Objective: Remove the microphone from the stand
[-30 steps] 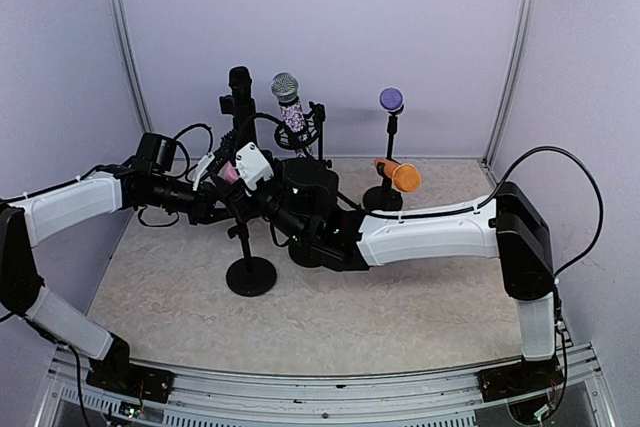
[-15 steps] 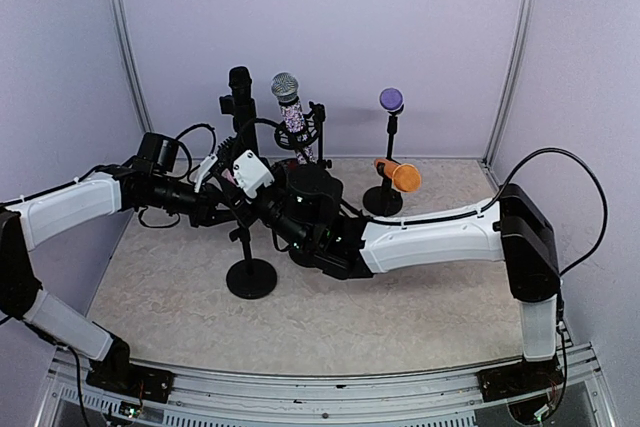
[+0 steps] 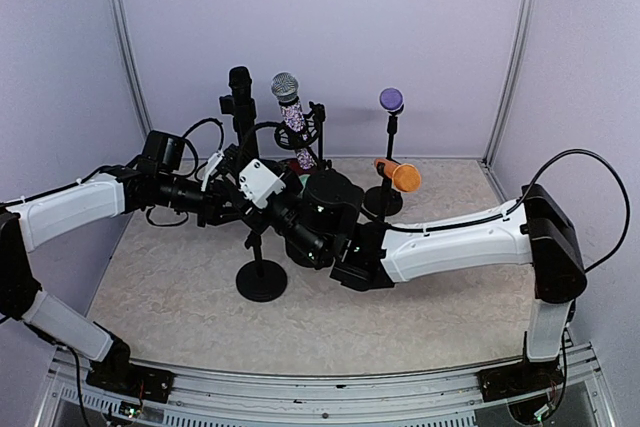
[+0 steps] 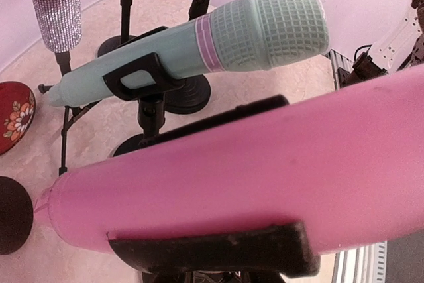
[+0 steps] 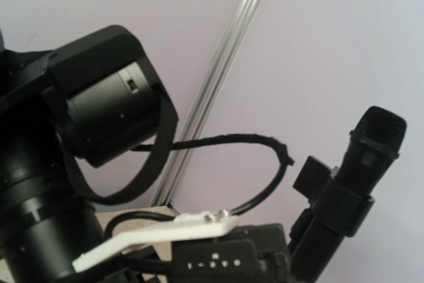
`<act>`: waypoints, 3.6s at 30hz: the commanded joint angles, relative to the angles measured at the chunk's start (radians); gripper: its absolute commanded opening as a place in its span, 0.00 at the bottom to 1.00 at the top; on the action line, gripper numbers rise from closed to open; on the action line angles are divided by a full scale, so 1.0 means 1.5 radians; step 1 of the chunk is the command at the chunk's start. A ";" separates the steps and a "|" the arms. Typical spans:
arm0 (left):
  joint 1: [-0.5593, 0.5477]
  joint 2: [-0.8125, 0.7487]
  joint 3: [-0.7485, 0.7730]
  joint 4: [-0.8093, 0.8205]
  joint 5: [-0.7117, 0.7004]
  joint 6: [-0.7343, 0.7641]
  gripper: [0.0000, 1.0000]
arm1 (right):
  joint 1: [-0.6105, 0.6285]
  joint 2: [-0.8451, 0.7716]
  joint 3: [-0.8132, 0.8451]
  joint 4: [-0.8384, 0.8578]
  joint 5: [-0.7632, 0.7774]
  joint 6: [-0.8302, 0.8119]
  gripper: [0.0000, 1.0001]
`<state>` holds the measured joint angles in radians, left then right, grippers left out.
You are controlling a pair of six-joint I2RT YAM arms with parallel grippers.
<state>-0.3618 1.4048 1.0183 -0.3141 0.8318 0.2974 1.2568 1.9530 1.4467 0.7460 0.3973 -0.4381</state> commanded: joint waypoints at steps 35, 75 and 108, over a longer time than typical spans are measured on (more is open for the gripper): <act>0.049 -0.050 0.027 -0.111 -0.083 0.101 0.99 | 0.107 -0.143 -0.012 -0.010 0.048 -0.022 0.04; 0.116 -0.213 0.154 -0.580 0.046 0.476 0.40 | 0.013 0.068 0.226 -0.169 -0.289 0.390 0.11; 0.487 -0.030 -0.206 -0.006 -0.473 0.477 0.36 | -0.067 0.188 0.313 -0.409 -0.083 0.326 0.87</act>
<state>0.3538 1.3228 0.7372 -0.4793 0.2424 1.0328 1.1728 2.1670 1.8576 0.2043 0.2409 0.0738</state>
